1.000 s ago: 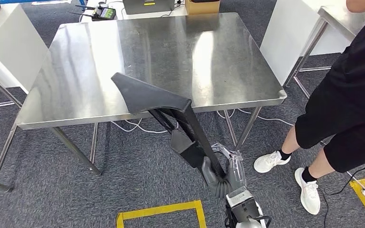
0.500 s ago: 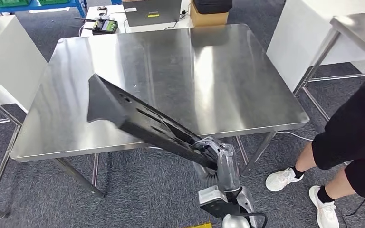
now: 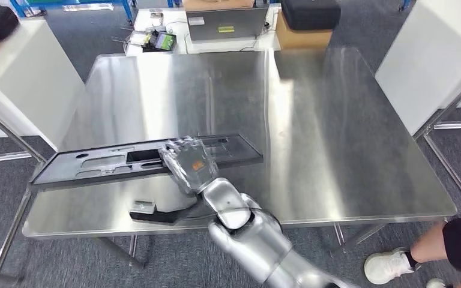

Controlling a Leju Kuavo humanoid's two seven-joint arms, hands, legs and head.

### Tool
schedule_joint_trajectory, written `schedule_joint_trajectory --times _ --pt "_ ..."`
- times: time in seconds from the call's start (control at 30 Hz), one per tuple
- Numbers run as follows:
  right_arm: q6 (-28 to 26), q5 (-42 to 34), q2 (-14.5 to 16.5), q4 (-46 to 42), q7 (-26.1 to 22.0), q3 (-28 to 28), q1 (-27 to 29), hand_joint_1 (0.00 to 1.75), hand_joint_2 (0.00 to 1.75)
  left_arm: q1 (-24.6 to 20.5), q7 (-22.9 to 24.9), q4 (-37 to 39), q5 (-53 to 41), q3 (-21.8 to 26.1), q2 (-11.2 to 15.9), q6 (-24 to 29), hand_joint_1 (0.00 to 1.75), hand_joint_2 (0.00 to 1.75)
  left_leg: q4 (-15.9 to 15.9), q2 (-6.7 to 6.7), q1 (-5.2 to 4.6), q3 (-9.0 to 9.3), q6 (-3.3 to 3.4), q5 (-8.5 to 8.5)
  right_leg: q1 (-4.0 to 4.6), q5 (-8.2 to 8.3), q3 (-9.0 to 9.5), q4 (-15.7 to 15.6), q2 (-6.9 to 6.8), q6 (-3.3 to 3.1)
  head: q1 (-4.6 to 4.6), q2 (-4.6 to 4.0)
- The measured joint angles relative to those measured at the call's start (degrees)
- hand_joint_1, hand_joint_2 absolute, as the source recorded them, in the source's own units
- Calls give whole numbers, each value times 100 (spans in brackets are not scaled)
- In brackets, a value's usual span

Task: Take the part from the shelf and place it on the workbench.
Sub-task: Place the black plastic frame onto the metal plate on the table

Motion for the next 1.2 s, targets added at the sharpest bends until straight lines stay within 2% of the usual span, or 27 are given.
schedule_joint_trajectory --times 0.03,0.07,0.13,0.17,0.23,0.27,0.3,0.33,0.37,0.4,0.43,0.47,0.5,0.53,0.63,0.7,0.83,0.93,1.07,1.2 --pt "114 -16 119 278 182 191 -205 175 175 -17 5 -4 22 23 8 5 0 175 116 2 14 -36 -20 21 -8 31 63 -6 8 -62 1 0" --pt "194 -83 218 539 346 404 -399 175 175 -33 13 -7 35 49 12 9 0 175 335 8 32 -133 -42 111 -30 -5 104 -24 18 -121 -1 0" --pt "244 -213 364 966 521 788 -707 175 175 -53 21 -11 45 101 17 13 0 175 928 27 68 -532 -105 218 -54 -86 209 -68 36 -208 0 0" --pt "293 -254 415 1143 575 940 -805 175 175 -53 32 -10 45 121 14 13 0 175 1187 38 90 -749 -143 145 -55 -140 262 -79 50 -236 -4 0" --pt "554 -297 481 1456 708 1193 -945 175 175 -47 76 -10 46 149 22 12 0 175 1407 56 135 -1096 -208 -202 -60 -258 383 -82 80 -239 -4 0" --pt "743 -328 494 1627 802 1325 -1002 175 175 -45 108 -10 46 161 28 10 0 175 1358 65 155 -1205 -234 -295 -65 -325 466 -83 92 -227 -3 0" --pt "895 -364 498 1797 886 1454 -1048 175 175 -43 135 -10 46 173 34 5 0 175 1194 74 173 -1256 -254 -244 -73 -392 557 -83 99 -211 -2 0" --pt "1009 -408 500 1966 953 1578 -1088 175 175 -41 156 -10 46 189 39 0 0 175 910 80 192 -1254 -271 -19 -83 -463 654 -83 103 -189 -1 0" --pt "1079 -452 501 2108 996 1676 -1118 175 175 -36 166 -9 46 206 43 -7 0 175 618 87 205 -1219 -279 317 -90 -526 728 -91 104 -163 0 0" --pt "1153 -502 501 2245 1035 1764 -1154 175 175 -34 173 -7 46 221 44 -13 0 175 385 95 198 -1205 -272 565 -92 -569 796 -102 108 -138 -2 0" --pt "1250 -552 501 2374 1083 1840 -1208 175 175 -36 176 -5 45 234 45 -18 0 175 229 100 178 -1183 -237 770 -89 -604 837 -114 110 -105 -4 0" --pt "1366 -591 500 2506 1144 1910 -1269 175 175 -38 185 -5 42 241 47 -23 0 175 184 103 149 -1180 -190 851 -85 -630 857 -134 111 -72 -5 0" --pt "1477 -609 501 2646 1216 1976 -1340 175 175 -41 193 -5 38 244 50 -30 0 175 154 102 118 -1173 -137 844 -83 -642 892 -161 112 -37 -9 0" --pt "1587 -601 500 2780 1286 2037 -1402 131 131 -43 197 -7 29 245 54 -38 0 175 97 97 110 -1120 -95 894 -75 -656 916 -196 107 -10 -9 0" --pt "1896 -597 492 3252 1474 2190 -1510 0 0 -44 179 -6 -26 245 55 -58 0 175 -66 68 111 -980 -83 940 -59 -643 1091 -374 90 -17 9 0" --pt "2009 -656 494 3554 1552 2226 -1520 0 0 -44 160 -7 -66 245 55 -52 0 175 -90 51 105 -952 -82 935 -59 -639 1177 -461 81 -27 26 0" --pt "1995 -780 496 3878 1652 2216 -1584 0 0 -43 153 -8 -125 244 56 -4 0 0 -94 53 105 -928 -49 907 -54 -646 1211 -533 80 -32 42 0" --pt "1919 -933 496 3959 1672 2149 -1649 0 0 -42 149 -7 -128 243 55 -8 0 0 -95 52 104 -867 -5 862 -57 -673 1236 -571 78 -42 44 0" --pt "1720 -1159 499 3975 1623 1994 -1668 0 0 -43 138 -8 -126 246 56 -15 0 0 -95 58 88 -852 3 854 -62 -662 1250 -576 78 -17 41 0" --pt "1211 -1393 503 3919 1393 1829 -1650 0 0 -41 134 -8 -122 269 54 -20 0 0 -93 56 84 -864 12 861 -69 -643 1261 -575 78 13 41 0"
